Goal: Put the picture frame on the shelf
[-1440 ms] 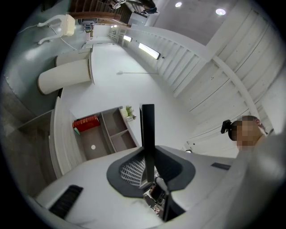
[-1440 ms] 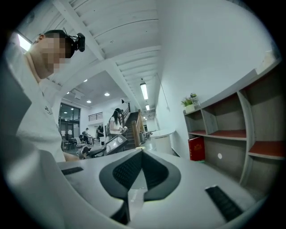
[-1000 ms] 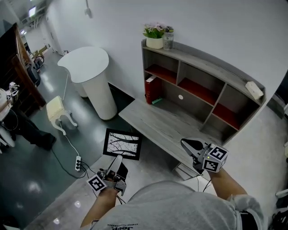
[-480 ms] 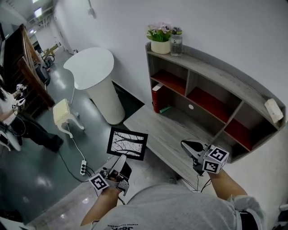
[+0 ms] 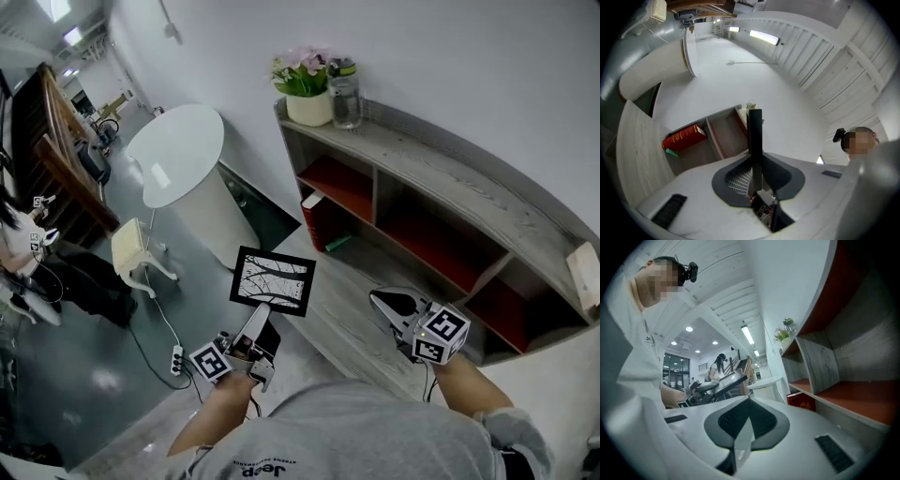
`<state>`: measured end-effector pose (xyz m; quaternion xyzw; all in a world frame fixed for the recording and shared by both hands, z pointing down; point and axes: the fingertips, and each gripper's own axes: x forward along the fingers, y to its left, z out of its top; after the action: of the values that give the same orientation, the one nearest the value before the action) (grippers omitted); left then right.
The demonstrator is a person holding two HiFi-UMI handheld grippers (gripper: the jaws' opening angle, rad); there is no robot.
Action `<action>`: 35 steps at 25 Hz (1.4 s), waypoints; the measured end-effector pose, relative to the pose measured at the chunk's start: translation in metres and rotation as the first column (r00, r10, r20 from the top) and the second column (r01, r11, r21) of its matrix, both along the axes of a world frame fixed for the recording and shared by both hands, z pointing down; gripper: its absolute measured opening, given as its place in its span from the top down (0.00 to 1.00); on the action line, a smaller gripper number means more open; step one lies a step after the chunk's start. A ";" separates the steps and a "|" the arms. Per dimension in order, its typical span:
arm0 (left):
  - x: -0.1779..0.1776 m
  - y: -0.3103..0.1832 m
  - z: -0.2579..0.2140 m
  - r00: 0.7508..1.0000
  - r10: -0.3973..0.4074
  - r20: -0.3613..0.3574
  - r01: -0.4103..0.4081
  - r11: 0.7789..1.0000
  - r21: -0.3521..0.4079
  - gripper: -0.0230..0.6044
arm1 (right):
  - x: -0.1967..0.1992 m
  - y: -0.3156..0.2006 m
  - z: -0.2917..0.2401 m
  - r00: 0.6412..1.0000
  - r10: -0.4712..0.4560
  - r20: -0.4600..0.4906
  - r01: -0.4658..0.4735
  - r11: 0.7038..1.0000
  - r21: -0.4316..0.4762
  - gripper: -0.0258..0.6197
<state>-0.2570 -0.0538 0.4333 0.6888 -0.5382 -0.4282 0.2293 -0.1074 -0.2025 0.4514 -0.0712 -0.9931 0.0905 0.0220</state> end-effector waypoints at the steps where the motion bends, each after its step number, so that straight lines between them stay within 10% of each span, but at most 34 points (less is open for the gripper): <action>1: -0.003 -0.011 0.000 1.000 0.008 -0.002 -0.008 1.000 -0.009 0.84 | -0.001 -0.007 0.000 1.000 0.012 0.002 -0.012 1.000 0.007 0.96; 15: -0.068 -0.145 0.003 0.977 0.211 -0.026 -0.212 0.976 -0.047 0.83 | -0.029 -0.063 0.010 0.981 0.189 -0.049 -0.187 0.981 0.040 0.96; 35: -0.166 -0.255 0.063 0.791 0.562 -0.241 -0.601 0.787 -0.138 0.83 | -0.143 -0.094 0.009 0.818 0.556 -0.145 -0.558 0.829 0.032 0.96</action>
<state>-0.4233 -0.3087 0.4959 0.7500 -0.3164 -0.3405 0.4705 -0.2503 -0.2969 0.4600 0.2289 -0.9655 0.1038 0.0681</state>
